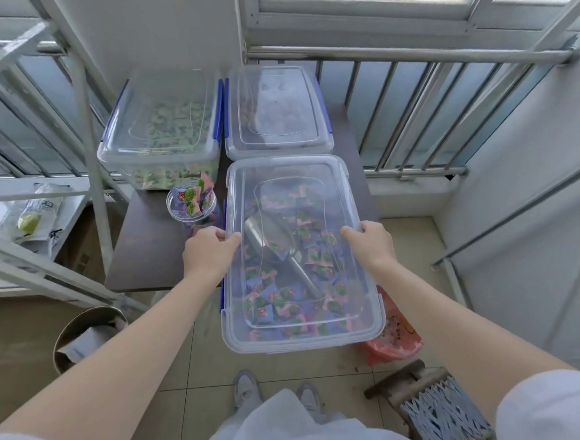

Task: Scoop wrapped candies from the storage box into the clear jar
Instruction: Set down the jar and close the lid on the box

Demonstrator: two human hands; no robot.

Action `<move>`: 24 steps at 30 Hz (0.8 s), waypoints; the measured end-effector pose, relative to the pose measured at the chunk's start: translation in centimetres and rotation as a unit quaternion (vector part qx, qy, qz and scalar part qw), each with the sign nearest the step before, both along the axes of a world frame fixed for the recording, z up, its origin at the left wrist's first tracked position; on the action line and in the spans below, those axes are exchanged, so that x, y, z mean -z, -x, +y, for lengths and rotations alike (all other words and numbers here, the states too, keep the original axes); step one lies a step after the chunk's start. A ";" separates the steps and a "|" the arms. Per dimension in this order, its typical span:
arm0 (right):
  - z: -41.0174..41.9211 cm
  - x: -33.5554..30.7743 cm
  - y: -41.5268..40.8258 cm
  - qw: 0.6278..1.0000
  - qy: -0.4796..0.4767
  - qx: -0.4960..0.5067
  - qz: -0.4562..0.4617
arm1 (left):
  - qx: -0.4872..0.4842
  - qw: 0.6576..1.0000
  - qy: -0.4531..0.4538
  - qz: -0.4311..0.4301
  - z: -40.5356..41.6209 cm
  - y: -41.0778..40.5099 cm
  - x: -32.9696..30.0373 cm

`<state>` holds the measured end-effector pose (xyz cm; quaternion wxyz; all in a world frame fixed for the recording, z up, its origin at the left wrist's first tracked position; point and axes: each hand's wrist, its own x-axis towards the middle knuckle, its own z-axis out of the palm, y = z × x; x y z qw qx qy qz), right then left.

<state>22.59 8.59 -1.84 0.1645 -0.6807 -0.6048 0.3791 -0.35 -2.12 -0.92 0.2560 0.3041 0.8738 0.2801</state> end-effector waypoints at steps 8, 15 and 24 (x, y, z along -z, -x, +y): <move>1.2 0.0 0.3 0.999 0.040 0.004 0.008 | 0.060 0.997 0.047 -0.023 0.7 1.0 -0.3; 1.7 0.4 0.2 0.984 0.129 0.023 0.117 | 0.030 0.973 0.056 -0.223 1.9 1.6 1.1; 3.4 0.2 0.4 0.996 0.087 0.028 0.022 | -0.027 0.923 0.054 -0.380 2.5 4.6 3.1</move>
